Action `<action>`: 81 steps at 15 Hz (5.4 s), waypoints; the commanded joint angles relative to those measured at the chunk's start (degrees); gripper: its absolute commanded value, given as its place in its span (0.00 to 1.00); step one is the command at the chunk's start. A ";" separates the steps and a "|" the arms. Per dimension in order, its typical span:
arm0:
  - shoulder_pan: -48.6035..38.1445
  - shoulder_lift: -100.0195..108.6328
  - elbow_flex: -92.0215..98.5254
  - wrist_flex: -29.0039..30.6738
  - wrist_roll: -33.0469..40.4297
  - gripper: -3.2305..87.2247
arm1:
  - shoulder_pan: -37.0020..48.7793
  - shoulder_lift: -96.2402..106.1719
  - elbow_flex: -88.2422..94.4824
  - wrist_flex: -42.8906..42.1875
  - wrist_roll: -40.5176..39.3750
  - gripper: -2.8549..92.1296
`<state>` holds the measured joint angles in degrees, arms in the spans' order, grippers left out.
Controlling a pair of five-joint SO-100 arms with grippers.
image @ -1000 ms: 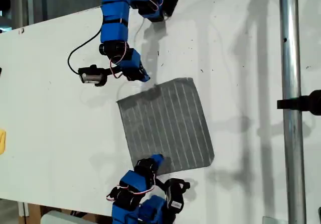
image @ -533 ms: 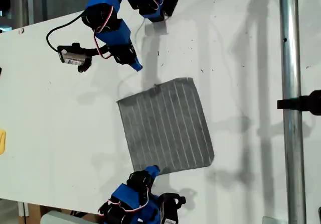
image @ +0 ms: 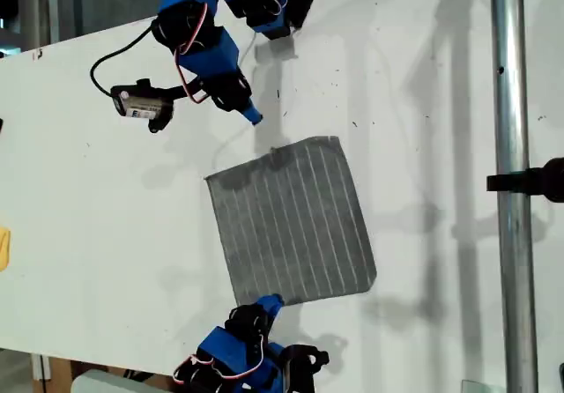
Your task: Grasp corners of a towel and fold twice.
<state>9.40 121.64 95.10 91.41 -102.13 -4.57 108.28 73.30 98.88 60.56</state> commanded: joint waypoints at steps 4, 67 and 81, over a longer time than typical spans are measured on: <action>1.49 2.46 0.97 -1.41 -1.14 0.00 | -3.25 -3.60 -5.01 -0.79 -15.91 0.42; 21.09 -61.26 -29.88 -6.42 0.44 0.35 | -7.91 -51.33 -1.05 -23.38 -18.28 0.03; 22.24 -59.06 -30.85 -7.21 2.29 0.00 | -12.66 -43.68 -1.23 -17.93 -13.36 0.03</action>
<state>31.64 57.30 68.73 80.68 -101.87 -15.29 58.89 72.69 78.57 46.23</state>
